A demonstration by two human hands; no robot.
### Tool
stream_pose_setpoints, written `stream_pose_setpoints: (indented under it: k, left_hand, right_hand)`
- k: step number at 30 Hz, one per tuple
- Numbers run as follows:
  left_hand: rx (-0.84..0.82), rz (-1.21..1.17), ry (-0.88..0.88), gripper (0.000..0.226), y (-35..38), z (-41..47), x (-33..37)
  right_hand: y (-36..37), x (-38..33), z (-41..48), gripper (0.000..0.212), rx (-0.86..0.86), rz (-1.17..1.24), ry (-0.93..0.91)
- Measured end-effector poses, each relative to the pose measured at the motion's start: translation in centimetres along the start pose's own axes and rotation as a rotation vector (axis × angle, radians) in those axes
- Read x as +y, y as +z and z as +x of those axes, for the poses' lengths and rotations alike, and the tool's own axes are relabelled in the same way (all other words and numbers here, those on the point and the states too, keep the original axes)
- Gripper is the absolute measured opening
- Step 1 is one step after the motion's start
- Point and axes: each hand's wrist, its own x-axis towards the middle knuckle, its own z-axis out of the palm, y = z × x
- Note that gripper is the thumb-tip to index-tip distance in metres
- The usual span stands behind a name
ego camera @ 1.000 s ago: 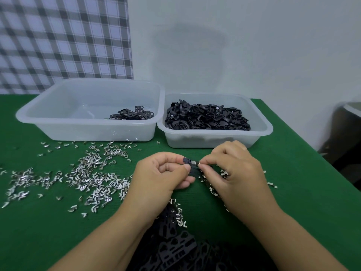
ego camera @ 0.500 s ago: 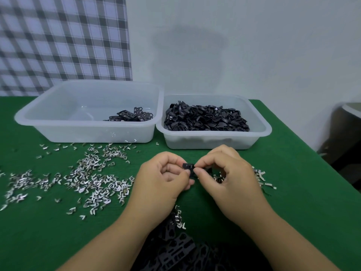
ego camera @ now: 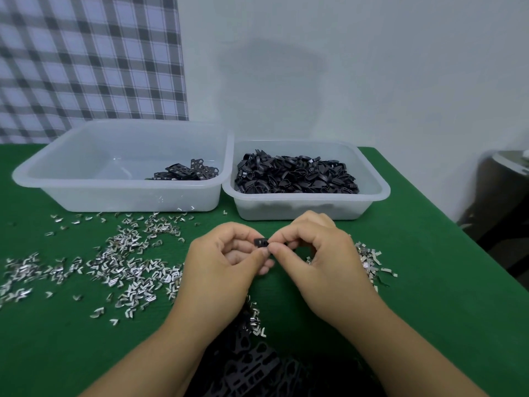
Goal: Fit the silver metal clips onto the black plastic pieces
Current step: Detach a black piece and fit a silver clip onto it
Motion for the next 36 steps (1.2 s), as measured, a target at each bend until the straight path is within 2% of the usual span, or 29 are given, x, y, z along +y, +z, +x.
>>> stream_pose_setpoints:
  k: [3, 5, 6, 12, 25, 28, 32, 36]
  left_hand:
    - [0.025, 0.028, -0.035, 0.019, -0.1, 0.1, -0.3]
    - [0.032, 0.053, -0.045, 0.020, -0.2, 0.2, -0.4]
    - [0.026, 0.064, -0.047, 0.021, -0.3, 0.2, -0.5]
    - [0.024, 0.079, -0.052, 0.024, -0.3, 0.2, -0.4]
    - [0.011, 0.086, -0.061, 0.023, -0.4, 0.3, -0.7]
    - [0.011, 0.091, -0.057, 0.024, -0.5, 0.3, -0.8]
    - [0.012, 0.094, -0.055, 0.023, -0.4, 0.4, -0.9]
    - [0.015, 0.084, -0.047, 0.023, -0.5, 0.4, -1.0]
  right_hand:
    - [-1.6, 0.8, 0.8, 0.015, 0.122, 0.128, 0.121]
    - [-3.0, 1.9, 1.3, 0.019, 0.235, 0.088, 0.205]
    - [-3.5, 2.4, 1.5, 0.020, 0.238, 0.022, 0.230]
    - [-2.9, 4.0, 1.7, 0.015, -0.034, -0.392, 0.284]
    - [-2.2, 3.3, 2.8, 0.013, -0.276, -0.612, 0.171]
    - [-2.4, 3.1, 2.3, 0.014, -0.253, -0.527, 0.155]
    - [-2.2, 2.2, 1.4, 0.016, -0.046, -0.209, 0.194]
    - [-1.5, 2.0, 0.5, 0.021, 0.024, -0.042, 0.229]
